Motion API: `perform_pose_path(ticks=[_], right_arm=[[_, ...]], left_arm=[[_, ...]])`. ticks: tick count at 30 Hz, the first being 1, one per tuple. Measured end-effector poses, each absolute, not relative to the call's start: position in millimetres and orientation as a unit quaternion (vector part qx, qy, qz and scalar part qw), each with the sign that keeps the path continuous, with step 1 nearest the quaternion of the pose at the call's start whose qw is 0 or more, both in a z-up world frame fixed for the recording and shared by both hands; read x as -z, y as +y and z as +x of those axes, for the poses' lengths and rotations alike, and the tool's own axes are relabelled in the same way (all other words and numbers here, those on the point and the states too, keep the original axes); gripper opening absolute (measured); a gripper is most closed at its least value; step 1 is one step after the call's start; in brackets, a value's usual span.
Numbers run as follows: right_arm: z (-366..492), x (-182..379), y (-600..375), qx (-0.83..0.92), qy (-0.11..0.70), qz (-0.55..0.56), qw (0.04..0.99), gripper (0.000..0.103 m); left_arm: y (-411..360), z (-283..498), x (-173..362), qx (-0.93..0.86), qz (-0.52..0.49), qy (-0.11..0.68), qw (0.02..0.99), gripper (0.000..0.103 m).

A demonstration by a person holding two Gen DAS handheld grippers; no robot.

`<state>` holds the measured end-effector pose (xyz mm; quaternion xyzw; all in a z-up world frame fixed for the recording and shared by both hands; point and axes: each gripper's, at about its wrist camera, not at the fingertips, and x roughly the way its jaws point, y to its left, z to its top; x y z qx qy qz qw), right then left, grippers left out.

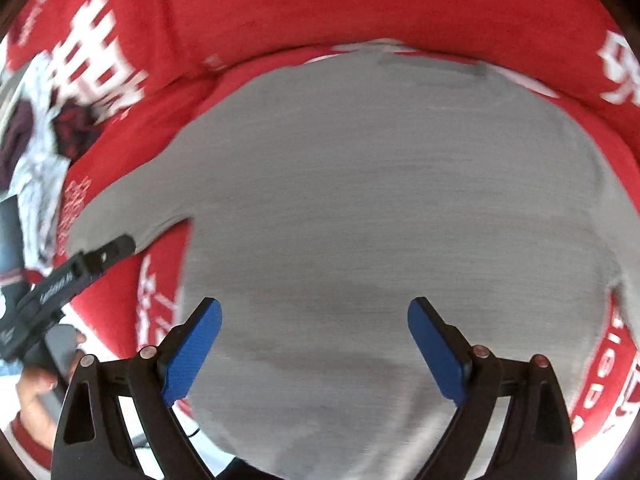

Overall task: Fold small clothes
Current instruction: 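Grasp a grey sleeve with the left tool and fold it across the body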

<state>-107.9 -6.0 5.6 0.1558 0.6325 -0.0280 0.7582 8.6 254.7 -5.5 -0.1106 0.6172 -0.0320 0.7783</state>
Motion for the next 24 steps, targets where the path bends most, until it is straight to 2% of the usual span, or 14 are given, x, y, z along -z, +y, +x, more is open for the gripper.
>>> perform_pose_path(ticks=[6,10,14,18,19,20,21,22,23,24], right_arm=[[-95,10,37,-0.006,0.652,0.132,0.747,0.095],[-88,15,57,-0.020,0.655,0.120,0.746,0.095],[-83,16,70,-0.031,0.654,0.109,0.748,0.095],[-82,16,80,-0.041,0.655,0.103,0.747,0.095],[-82,15,80,-0.043,0.656,0.101,0.746,0.095],[-82,15,81,-0.043,0.657,0.101,0.746,0.095],[-84,14,80,-0.045,0.657,0.102,0.745,0.095],[-86,13,80,-0.046,0.658,0.103,0.744,0.095],[-85,13,81,-0.046,0.659,0.104,0.744,0.095],[-87,12,80,-0.047,0.659,0.106,0.743,0.095]], left_arm=[[347,9,31,0.011,-0.282,0.580,0.764,0.103],[377,14,44,0.007,-0.373,0.549,0.748,0.103],[390,26,45,0.003,-0.414,0.515,0.751,0.103],[395,39,43,-0.014,-0.412,0.497,0.764,0.103],[397,40,42,-0.027,-0.408,0.493,0.768,0.096],[401,40,42,-0.039,-0.404,0.495,0.769,0.079],[404,40,43,-0.056,-0.397,0.501,0.767,0.070],[406,39,44,-0.065,-0.389,0.504,0.768,0.049],[408,39,45,-0.068,-0.380,0.507,0.771,0.022],[410,39,47,-0.061,-0.376,0.512,0.770,0.011]])
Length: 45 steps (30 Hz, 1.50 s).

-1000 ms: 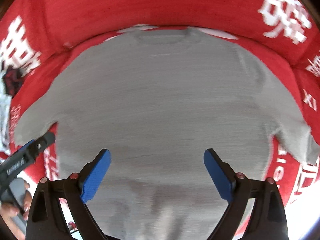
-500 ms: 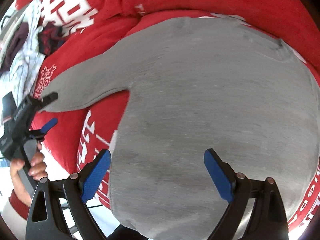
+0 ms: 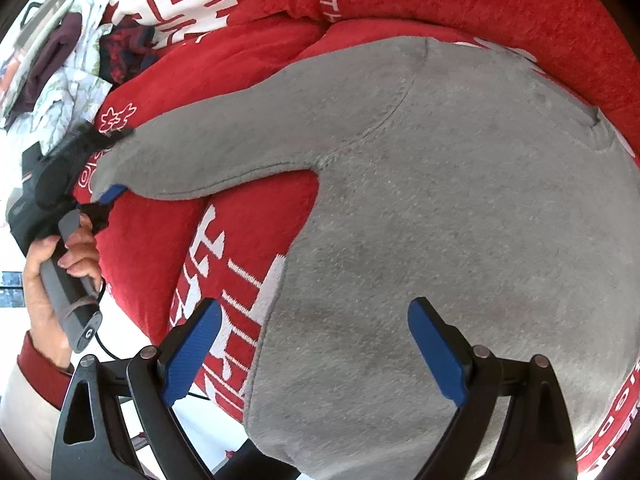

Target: Fold small clothes

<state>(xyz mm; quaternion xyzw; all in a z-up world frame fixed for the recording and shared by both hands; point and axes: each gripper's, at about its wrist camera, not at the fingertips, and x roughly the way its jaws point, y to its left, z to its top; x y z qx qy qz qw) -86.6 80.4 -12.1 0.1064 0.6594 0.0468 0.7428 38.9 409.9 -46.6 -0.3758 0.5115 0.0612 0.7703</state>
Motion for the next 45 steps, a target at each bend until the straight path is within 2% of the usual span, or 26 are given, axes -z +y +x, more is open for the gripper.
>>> perform_pose_path(ticks=[4,10,16,21,28,35,36,37,38,40,45], right_arm=[[-93,11,76,-0.043,0.661,0.122,0.739,0.095],[-105,6,66,-0.032,0.648,0.142,0.747,0.095],[-120,-6,40,-0.011,0.627,0.169,0.760,0.095],[-139,-16,-5,0.030,0.608,0.201,0.768,0.095],[-181,-20,-87,0.110,0.582,0.248,0.767,0.095],[-216,1,-151,0.164,0.580,0.285,0.745,0.095],[-220,4,-157,0.169,0.580,0.291,0.742,0.095],[-223,6,-163,0.172,0.580,0.298,0.738,0.095],[-225,9,-169,0.176,0.580,0.302,0.736,0.095],[-229,10,-179,0.183,0.580,0.303,0.734,0.095],[-218,-3,-188,0.199,0.568,0.286,0.746,0.095]], left_arm=[[410,38,42,-0.037,-0.363,0.505,0.782,0.009],[379,42,-8,0.064,-0.317,0.457,0.828,0.009],[303,49,-65,0.186,-0.253,0.435,0.844,0.009],[206,44,-96,0.279,-0.189,0.438,0.833,0.009],[50,23,-69,0.361,-0.088,0.490,0.789,0.009],[-47,-14,-8,0.370,0.045,0.553,0.745,0.010],[-51,-19,-4,0.364,0.063,0.557,0.744,0.012],[-54,-24,-1,0.356,0.081,0.558,0.745,0.022],[-59,-29,0,0.345,0.101,0.556,0.749,0.046],[-58,-37,-5,0.331,0.123,0.543,0.762,0.073],[-33,-50,-39,0.333,0.134,0.528,0.770,0.074]])
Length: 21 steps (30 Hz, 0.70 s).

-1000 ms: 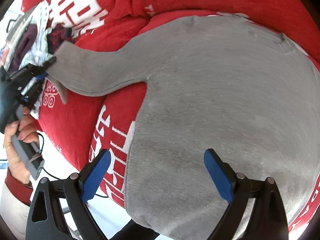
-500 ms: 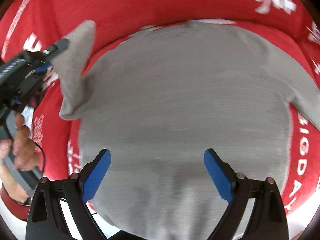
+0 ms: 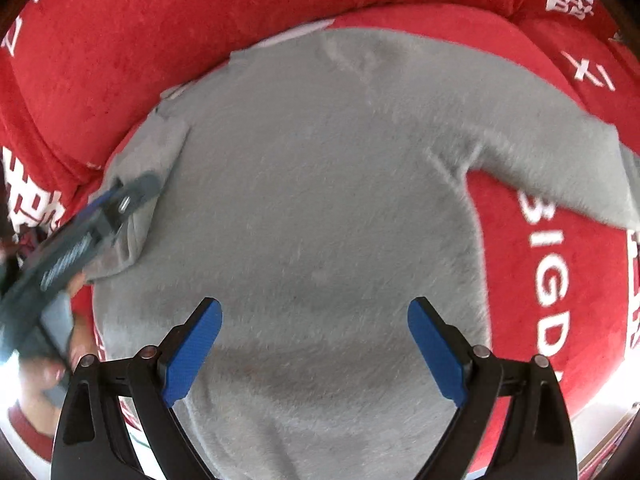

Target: Fold small clothes

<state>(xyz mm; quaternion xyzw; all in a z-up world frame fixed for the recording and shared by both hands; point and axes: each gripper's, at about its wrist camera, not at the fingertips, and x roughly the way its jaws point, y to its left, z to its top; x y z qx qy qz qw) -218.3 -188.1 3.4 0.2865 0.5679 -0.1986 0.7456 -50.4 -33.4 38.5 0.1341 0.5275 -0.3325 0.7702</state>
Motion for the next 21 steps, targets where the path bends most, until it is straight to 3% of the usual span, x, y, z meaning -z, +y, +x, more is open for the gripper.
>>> perform_pose_path(ticks=[3,8,15,18,19,21], right_arm=[[-201,-21,-183,0.188,0.554,0.245,0.773,0.095],[-137,-51,-130,0.107,0.530,0.105,0.835,0.095],[-48,-7,-25,0.033,0.536,-0.194,0.821,0.094],[-35,27,-4,0.048,0.534,-0.318,0.782,0.083],[-31,39,-2,0.054,0.536,-0.347,0.768,0.075],[-25,47,-6,0.062,0.541,-0.355,0.760,0.033]], left_arm=[[10,-40,-61,0.308,0.115,0.525,0.785,0.074],[82,-18,-54,0.217,0.144,0.541,0.800,0.074],[124,-22,-4,0.163,0.189,0.590,0.768,0.074],[119,-19,2,0.149,0.172,0.583,0.780,0.074],[115,-17,3,0.142,0.168,0.579,0.785,0.074],[112,-12,2,0.120,0.164,0.569,0.797,0.074]])
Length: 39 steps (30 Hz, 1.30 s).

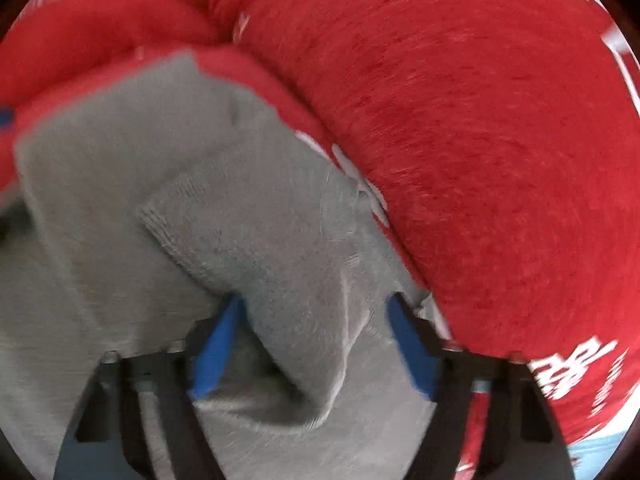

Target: Fold small clothes

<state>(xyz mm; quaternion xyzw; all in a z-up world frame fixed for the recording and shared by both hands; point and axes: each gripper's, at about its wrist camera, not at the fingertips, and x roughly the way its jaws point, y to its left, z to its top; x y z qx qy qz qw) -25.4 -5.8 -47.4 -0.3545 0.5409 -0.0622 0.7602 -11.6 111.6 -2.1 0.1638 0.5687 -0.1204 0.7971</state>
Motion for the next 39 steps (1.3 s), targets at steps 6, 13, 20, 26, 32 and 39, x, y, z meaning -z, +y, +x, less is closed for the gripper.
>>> perform_pose_path(ticks=[6,13,20,26,32,39], right_arm=[[-40,-17,-100,0.124,0.510,-0.015,0.851,0.014],[-131,18,-220,0.153,0.452,0.401,0.782,0.019],[-191,28,-244,0.184,0.400,0.530,0.725,0.069],[-164,22,-252,0.212,0.442,0.545,0.680,0.073],[-110,16,-270,0.295,0.582,0.356,0.669,0.076],[-183,14,-269,0.348,0.577,0.342,0.655,0.062]], left_arm=[[117,-4,-1,0.062,0.146,0.555,0.817,0.074],[120,5,6,0.057,0.156,0.550,0.819,0.074],[115,3,5,0.052,0.171,0.549,0.816,0.074],[102,-4,4,0.042,0.213,0.537,0.815,0.074],[105,-1,2,0.035,0.196,0.546,0.814,0.074],[123,3,1,0.050,0.157,0.580,0.798,0.085]])
